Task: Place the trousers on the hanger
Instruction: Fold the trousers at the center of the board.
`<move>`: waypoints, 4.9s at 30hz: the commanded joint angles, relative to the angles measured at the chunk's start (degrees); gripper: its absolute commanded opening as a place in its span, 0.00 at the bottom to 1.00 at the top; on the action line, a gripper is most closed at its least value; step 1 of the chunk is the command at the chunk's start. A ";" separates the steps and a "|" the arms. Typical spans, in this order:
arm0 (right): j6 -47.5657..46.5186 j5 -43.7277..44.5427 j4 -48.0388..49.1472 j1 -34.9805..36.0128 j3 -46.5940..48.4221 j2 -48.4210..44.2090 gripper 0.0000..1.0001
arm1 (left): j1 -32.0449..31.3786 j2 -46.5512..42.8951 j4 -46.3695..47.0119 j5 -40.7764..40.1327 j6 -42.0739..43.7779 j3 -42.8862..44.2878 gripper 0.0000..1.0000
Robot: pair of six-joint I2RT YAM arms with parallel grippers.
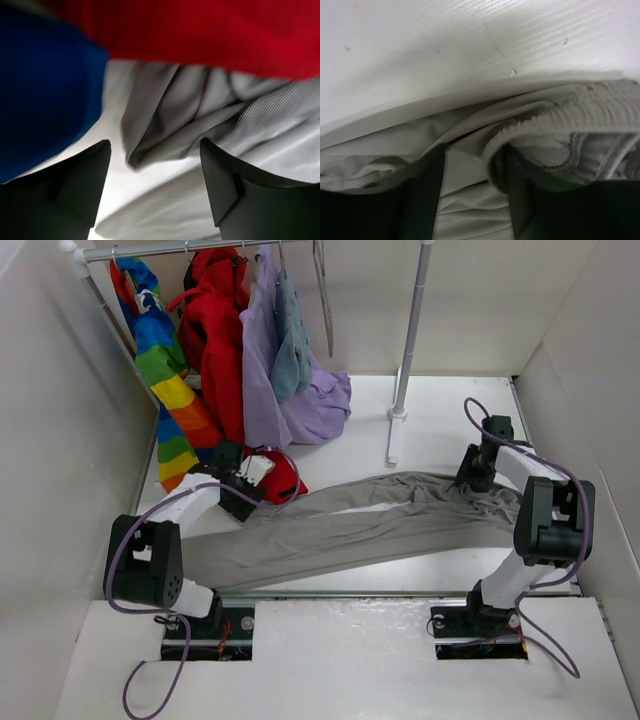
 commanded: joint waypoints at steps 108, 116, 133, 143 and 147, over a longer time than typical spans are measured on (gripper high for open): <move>-1.50 -1.78 3.85 -17.17 5.08 -16.38 0.00 | 2.61 7.10 -18.63 7.64 -6.46 3.63 0.31; -1.50 -1.78 3.85 -17.17 5.08 -16.91 0.00 | 2.61 8.24 -17.48 6.50 -5.85 3.10 0.00; -0.36 -7.75 3.32 -17.69 17.28 -9.54 0.00 | 19.83 -9.33 -22.40 -19.40 3.55 22.70 0.00; 1.84 -14.17 2.79 -23.04 24.58 -6.36 0.00 | 29.41 -18.21 -25.48 -29.26 9.00 22.36 0.00; 2.37 -16.02 2.79 -23.76 24.25 -5.14 0.00 | 29.42 -20.14 -27.67 -28.40 9.02 18.40 0.00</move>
